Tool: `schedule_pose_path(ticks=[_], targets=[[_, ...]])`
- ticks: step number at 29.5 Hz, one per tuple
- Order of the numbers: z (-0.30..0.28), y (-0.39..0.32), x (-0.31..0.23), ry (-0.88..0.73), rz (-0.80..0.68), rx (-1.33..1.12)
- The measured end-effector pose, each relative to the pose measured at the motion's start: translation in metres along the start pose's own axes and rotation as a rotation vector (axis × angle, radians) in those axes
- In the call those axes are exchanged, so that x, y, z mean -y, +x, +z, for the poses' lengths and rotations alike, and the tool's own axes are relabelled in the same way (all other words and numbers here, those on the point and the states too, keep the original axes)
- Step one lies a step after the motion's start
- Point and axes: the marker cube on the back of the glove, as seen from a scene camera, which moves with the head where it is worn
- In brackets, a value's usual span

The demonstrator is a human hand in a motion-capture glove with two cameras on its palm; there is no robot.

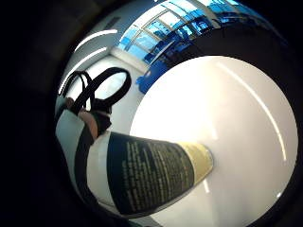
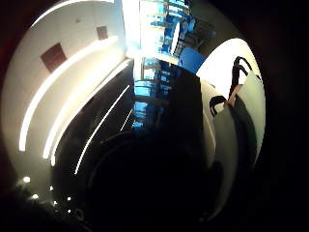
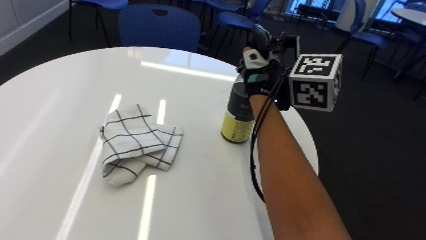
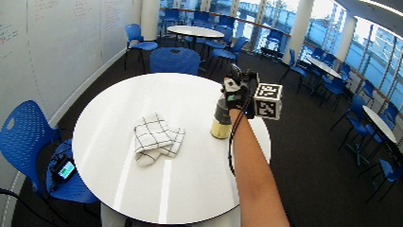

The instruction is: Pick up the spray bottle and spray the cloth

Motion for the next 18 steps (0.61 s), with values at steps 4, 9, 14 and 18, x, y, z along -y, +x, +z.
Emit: schedule_pose_path(ticks=[4,9,14,18], targets=[[0.0,0.0,-0.003,0.057,-0.009,-0.019],[-0.003,0.002,-0.006,0.115,-0.012,-0.044],[-0.003,0.012,-0.01,0.138,0.002,-0.069],[-0.001,0.022,-0.013,0.14,0.012,-0.089]])
